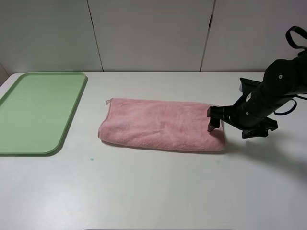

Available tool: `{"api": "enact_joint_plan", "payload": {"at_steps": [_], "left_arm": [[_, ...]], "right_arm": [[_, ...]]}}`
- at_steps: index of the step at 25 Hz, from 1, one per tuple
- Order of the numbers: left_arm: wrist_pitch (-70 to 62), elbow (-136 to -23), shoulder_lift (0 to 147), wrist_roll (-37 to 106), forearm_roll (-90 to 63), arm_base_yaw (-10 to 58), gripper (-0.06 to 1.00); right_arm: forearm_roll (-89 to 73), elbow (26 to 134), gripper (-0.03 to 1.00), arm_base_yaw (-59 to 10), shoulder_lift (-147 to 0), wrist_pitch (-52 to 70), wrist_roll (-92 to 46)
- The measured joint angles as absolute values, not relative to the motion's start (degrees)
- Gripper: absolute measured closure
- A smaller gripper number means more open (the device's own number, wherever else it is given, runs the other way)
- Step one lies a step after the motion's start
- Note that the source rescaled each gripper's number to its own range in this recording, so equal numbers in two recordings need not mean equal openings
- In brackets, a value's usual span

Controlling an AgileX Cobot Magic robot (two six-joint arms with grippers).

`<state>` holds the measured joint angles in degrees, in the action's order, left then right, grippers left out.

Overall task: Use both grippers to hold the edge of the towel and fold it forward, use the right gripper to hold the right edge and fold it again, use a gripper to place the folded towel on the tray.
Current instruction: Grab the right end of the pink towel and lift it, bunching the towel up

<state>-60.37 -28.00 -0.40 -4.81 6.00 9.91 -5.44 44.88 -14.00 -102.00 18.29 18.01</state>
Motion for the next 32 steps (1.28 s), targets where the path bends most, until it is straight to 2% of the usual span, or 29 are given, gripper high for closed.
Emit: {"api": "enact_joint_plan", "payload": {"at_steps": [15, 16, 18, 21, 22, 23, 24, 32], "left_arm": [[-60.37, -28.0, -0.4, -4.81, 6.0, 9.91, -0.06], [-60.37, -28.0, -0.4, -4.81, 6.0, 9.91, -0.06], [-60.37, -28.0, -0.4, -4.81, 6.0, 9.91, -0.06], [-60.37, -28.0, -0.4, -4.81, 6.0, 9.91, -0.06], [-60.37, -28.0, -0.4, -4.81, 6.0, 9.91, -0.06], [-60.37, -28.0, -0.4, -4.81, 6.0, 9.91, -0.06], [-60.26, -28.0, -0.4, -4.81, 6.0, 9.91, -0.06], [-60.26, -28.0, -0.4, -4.81, 6.0, 9.91, -0.06]], "right_arm": [[-8.55, 45.52, -0.01, -17.34, -107.43, 15.19, 18.0], [-8.5, 45.58, 0.04, -17.34, -107.49, 15.19, 18.0], [-8.74, 45.58, 0.22, -17.34, -107.56, 15.5, 18.07], [-9.72, 45.58, 0.62, -17.34, -108.0, 16.31, 19.1], [-10.12, 45.58, 0.81, -17.34, -108.06, 16.42, 19.82], [-10.29, 45.58, 0.9, -17.46, -108.06, 16.42, 20.22], [-10.29, 45.58, 0.93, -17.53, -108.06, 16.42, 20.65], [-9.02, 45.63, 0.93, -17.64, -107.66, 17.97, 20.25]]}}
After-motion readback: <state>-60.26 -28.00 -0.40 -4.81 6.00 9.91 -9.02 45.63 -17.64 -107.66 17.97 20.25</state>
